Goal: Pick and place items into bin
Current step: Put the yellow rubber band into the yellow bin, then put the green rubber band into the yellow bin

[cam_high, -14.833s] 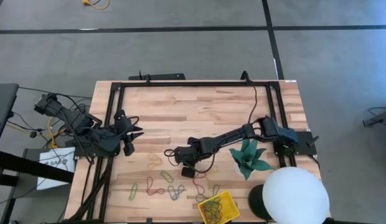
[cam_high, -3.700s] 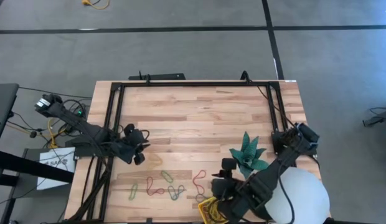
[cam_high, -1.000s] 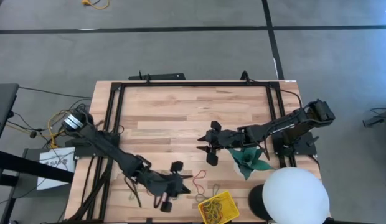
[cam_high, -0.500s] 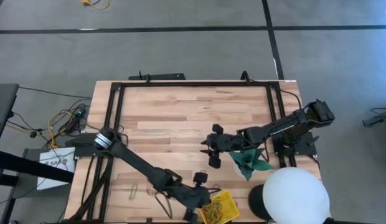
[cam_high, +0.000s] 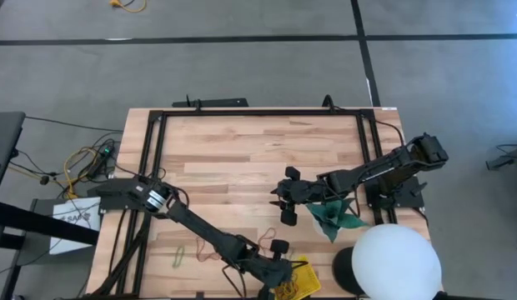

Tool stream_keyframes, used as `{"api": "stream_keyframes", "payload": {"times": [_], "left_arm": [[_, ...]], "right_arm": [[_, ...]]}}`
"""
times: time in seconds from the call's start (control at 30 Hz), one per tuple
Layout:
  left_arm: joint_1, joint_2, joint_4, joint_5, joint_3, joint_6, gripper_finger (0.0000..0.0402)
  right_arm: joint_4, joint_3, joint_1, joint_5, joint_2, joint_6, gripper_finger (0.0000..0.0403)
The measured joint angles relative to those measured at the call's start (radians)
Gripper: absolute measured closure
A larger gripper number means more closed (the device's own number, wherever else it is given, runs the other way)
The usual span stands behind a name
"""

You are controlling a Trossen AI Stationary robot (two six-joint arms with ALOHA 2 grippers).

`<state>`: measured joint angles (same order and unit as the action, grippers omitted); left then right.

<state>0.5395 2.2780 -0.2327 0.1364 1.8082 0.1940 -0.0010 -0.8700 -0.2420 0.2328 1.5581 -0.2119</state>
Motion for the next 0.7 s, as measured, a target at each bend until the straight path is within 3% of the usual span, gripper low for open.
{"api": "stream_keyframes", "payload": {"times": [0.2,0.7], "left_arm": [[0.0,0.0,0.002,0.0,-0.007,-0.013,0.0394],[-0.003,-0.004,-0.027,0.0,-0.004,-0.02,0.0314]], "right_arm": [[0.0,0.0,0.0,0.0,0.0,0.001,0.025],[0.0,0.0,0.0,0.0,0.0,-0.007,0.025]]}}
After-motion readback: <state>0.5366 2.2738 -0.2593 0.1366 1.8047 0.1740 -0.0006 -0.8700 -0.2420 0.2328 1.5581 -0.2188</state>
